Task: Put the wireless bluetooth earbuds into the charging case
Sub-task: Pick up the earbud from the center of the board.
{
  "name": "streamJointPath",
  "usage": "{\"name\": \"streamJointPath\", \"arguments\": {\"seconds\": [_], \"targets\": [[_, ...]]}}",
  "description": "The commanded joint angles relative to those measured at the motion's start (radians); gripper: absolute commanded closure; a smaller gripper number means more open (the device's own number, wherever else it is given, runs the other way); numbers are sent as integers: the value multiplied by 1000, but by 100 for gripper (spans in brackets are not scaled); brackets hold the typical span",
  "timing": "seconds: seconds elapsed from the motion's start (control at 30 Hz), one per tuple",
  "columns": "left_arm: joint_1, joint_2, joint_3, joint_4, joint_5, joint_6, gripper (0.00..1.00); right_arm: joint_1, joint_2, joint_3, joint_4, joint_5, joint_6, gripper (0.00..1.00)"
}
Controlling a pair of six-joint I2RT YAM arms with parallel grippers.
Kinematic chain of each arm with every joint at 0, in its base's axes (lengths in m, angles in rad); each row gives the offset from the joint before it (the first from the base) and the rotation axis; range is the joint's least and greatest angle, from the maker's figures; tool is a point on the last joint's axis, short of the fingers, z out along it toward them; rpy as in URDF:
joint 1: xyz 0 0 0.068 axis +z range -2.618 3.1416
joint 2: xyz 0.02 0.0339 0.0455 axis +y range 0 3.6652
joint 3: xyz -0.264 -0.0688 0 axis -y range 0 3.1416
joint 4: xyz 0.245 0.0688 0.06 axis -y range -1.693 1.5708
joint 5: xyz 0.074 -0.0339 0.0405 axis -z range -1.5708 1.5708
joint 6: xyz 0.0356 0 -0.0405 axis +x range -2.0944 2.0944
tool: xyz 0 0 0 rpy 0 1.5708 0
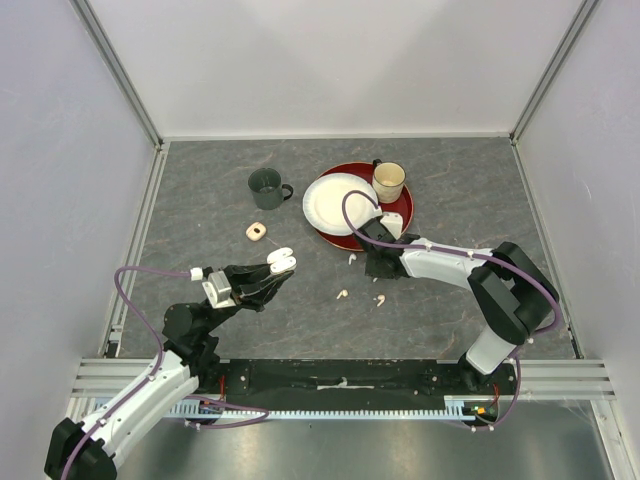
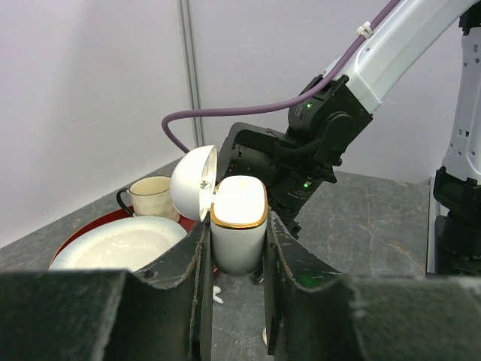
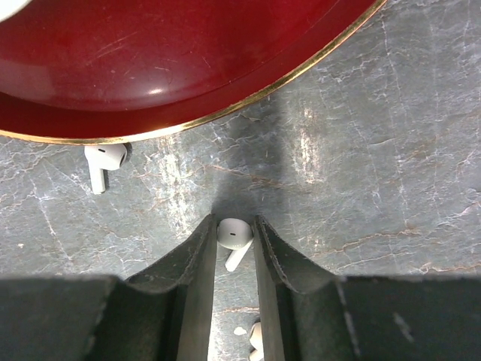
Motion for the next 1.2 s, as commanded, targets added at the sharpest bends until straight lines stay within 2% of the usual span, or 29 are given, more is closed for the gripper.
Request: {"name": "streamJointPath", "arguments": {"seconds": [0.0,0.13,0.23,0.43,0.8,1.17], "targets": [[-2,2,-51,20,-22,31,98,4,19,6,-12,-24,6,69],[-2,0,-48,20,-24,32,98,6,17,9,-10,-24,-6,74],[0,3,-45,9,-22,31,98,3,0,10,-6,-20,-26,83],[-2,9,-42,19,-22,25,98,19,-98,0,53,-15,-95,88],[-2,63,-21,32,-60,-15,98,139,-402,-66,276,150,-251,92],[-2,161,1,84,-65,-53,98,277,-564,-72,511,164,-423,96]]}}
